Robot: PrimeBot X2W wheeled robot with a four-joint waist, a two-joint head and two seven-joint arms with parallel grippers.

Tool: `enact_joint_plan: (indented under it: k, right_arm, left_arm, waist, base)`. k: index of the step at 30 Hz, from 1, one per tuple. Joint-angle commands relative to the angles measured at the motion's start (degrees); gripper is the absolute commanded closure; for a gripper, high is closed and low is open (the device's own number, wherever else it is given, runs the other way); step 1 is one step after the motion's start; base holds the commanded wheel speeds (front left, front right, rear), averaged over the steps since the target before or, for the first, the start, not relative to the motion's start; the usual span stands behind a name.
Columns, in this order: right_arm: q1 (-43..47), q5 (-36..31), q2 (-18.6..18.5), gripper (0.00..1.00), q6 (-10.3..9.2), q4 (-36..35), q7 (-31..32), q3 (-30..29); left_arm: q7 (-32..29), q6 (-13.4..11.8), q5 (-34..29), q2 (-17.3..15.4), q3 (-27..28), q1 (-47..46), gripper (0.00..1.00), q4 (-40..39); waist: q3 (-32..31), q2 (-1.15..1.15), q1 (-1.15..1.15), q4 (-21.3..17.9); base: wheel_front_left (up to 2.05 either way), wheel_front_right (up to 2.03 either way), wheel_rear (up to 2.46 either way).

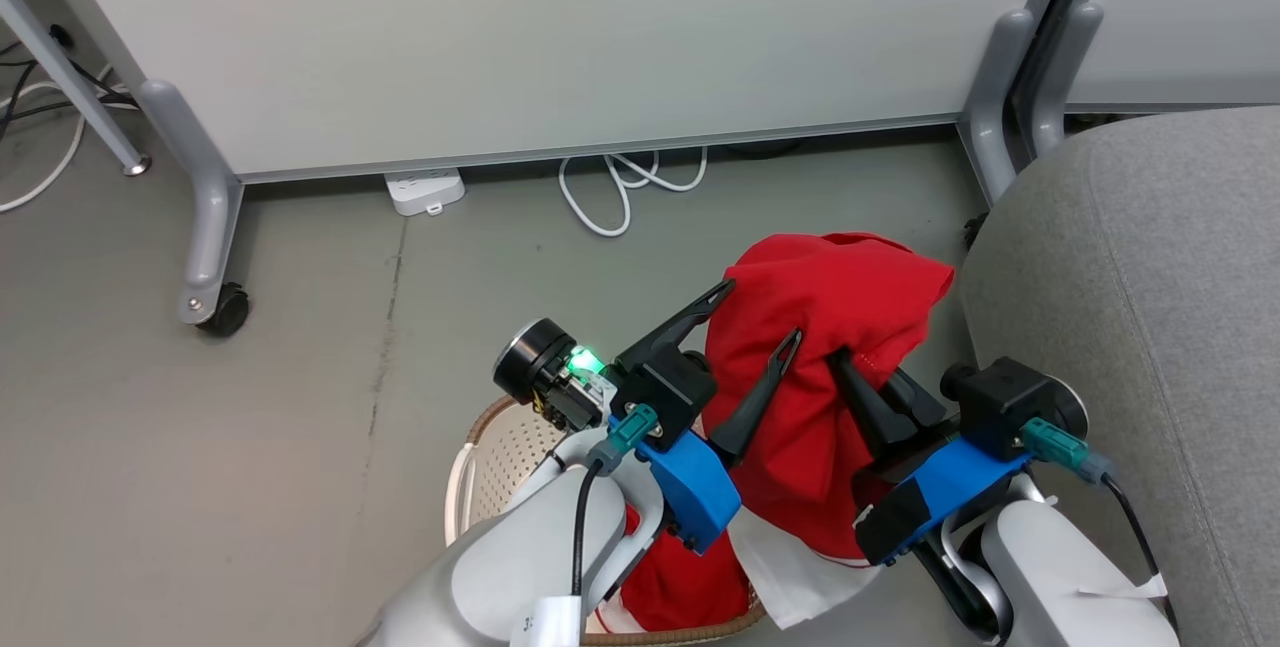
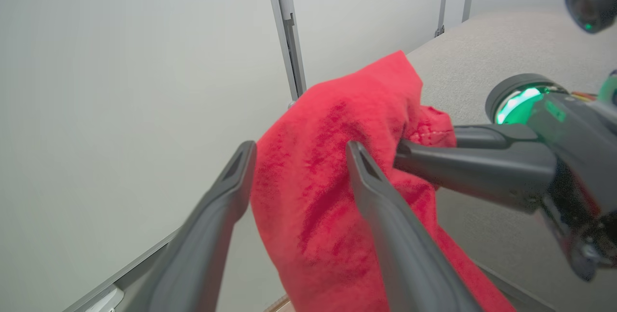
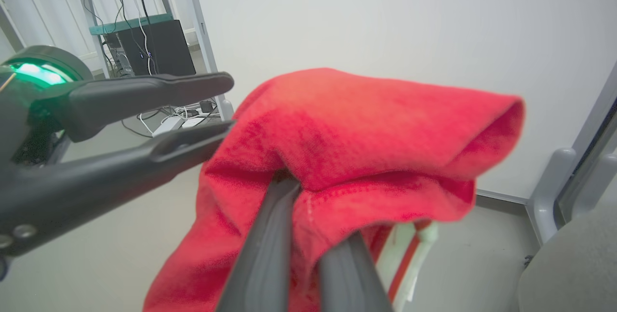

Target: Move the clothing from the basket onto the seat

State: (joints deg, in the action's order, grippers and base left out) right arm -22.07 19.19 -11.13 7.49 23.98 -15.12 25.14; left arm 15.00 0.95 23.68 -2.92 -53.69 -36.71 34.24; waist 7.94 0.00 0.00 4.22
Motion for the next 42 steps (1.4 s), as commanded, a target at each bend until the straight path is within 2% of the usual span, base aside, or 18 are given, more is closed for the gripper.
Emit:
enact_joint_plan:
  k: [1, 11, 22, 33, 42]
  right_arm:
    - [0.04, 0.02, -0.32, 1.0, 0.01, -0.3, -0.05, -0.36]
    - [0.6, -0.57, -0.67, 1.0, 0.01, -1.16, -0.05, -3.46]
    - [1.21, -1.57, -1.81, 1.0, 0.01, -4.25, -0.05, -9.46]
    - [3.15, -2.97, -2.48, 1.0, 0.01, -8.19, -0.05, -16.86]
    - [5.0, -3.43, -1.4, 1.0, 0.01, -9.92, -0.05, -22.66]
  left_arm:
    - [0.27, -0.39, -0.38, 0.03, 0.45, -0.42, 0.0, 0.18]
    - [0.22, 0.11, -1.16, -0.15, 0.86, 0.31, 0.0, 0.07]
    - [0.22, 0.11, -2.74, -0.56, 1.09, 0.16, 0.0, -0.94]
    - [0.22, 1.59, -4.61, -0.37, -0.58, -0.35, 0.0, -1.15]
    - [0.22, 2.62, -5.47, -0.17, -2.44, -1.61, 0.0, -0.57]
  waist:
    - [0.19, 0.0, 0.0, -0.55]
    - [1.23, 0.0, 0.0, -4.43]
    - [3.6, 0.0, 0.0, -10.17]
    - [6.01, 0.0, 0.0, -17.01]
    - [8.22, 0.0, 0.0, -22.01]
  base:
    - [0.0, 0.0, 0.0]
    - [0.0, 0.0, 0.0]
    - [0.0, 0.0, 0.0]
    - [0.0, 0.0, 0.0]
    - [0.0, 0.0, 0.0]
